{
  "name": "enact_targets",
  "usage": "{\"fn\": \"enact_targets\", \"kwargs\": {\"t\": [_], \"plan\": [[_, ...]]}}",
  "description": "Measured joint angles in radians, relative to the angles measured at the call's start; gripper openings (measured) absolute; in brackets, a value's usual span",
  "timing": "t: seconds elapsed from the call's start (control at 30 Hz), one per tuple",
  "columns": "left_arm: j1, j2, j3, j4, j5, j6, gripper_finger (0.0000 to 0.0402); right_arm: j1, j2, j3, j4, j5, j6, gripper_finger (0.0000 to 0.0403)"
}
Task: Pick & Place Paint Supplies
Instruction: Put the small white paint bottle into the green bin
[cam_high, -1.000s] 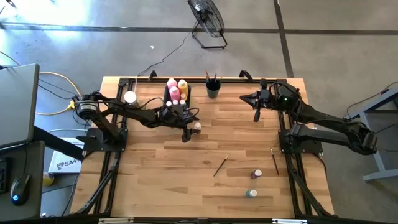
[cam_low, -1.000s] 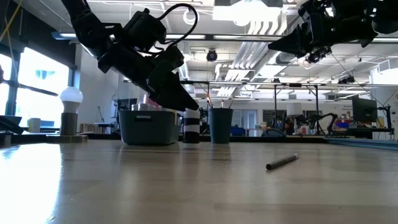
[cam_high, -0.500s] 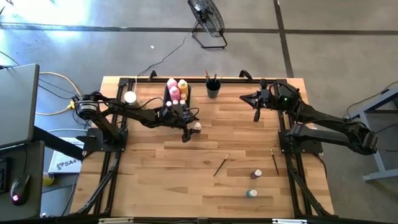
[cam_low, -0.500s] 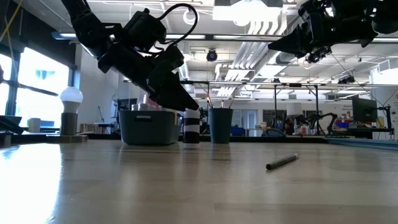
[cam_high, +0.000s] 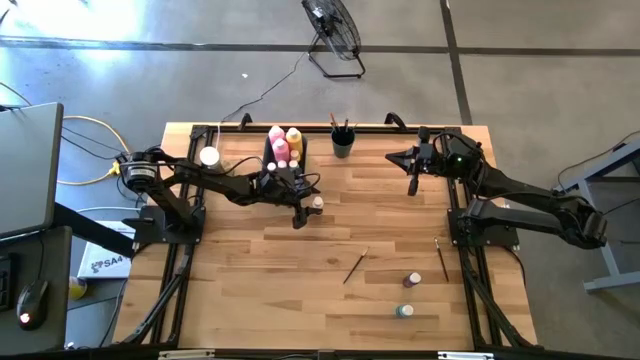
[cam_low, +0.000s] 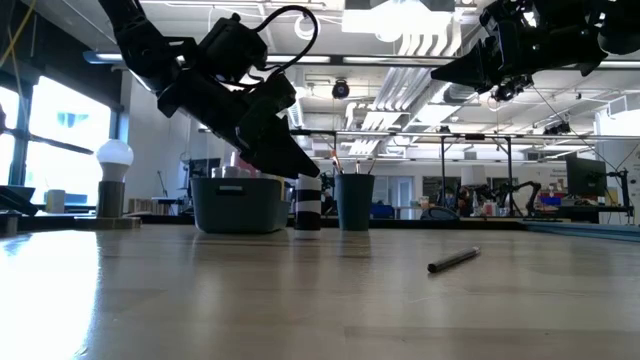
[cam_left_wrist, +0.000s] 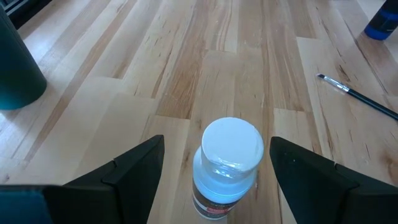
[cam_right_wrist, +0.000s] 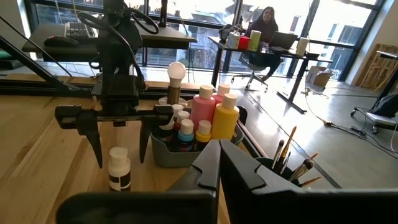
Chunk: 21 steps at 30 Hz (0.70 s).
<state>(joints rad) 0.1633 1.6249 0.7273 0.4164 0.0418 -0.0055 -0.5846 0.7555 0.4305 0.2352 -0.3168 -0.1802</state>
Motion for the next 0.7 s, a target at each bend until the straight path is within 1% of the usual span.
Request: {"fn": "enact_targets", "kwargs": {"t": [0.37,0.5,0.7], "plan": [[0.000,0.000,0.000,0.000,0.001,-0.001,0.0289,0.000,0.000,0.000,0.000,0.000,0.000,0.0002],[0.000,0.000,0.000,0.000,0.032,-0.003,0.0289,0.000,0.000,0.000,0.000,0.000,0.000,0.0002],[0.000,0.000,0.000,0.001,0.021,-0.003,0.0289,0.000,0.000,0.000,0.000,0.000,0.000,0.0002]]}}
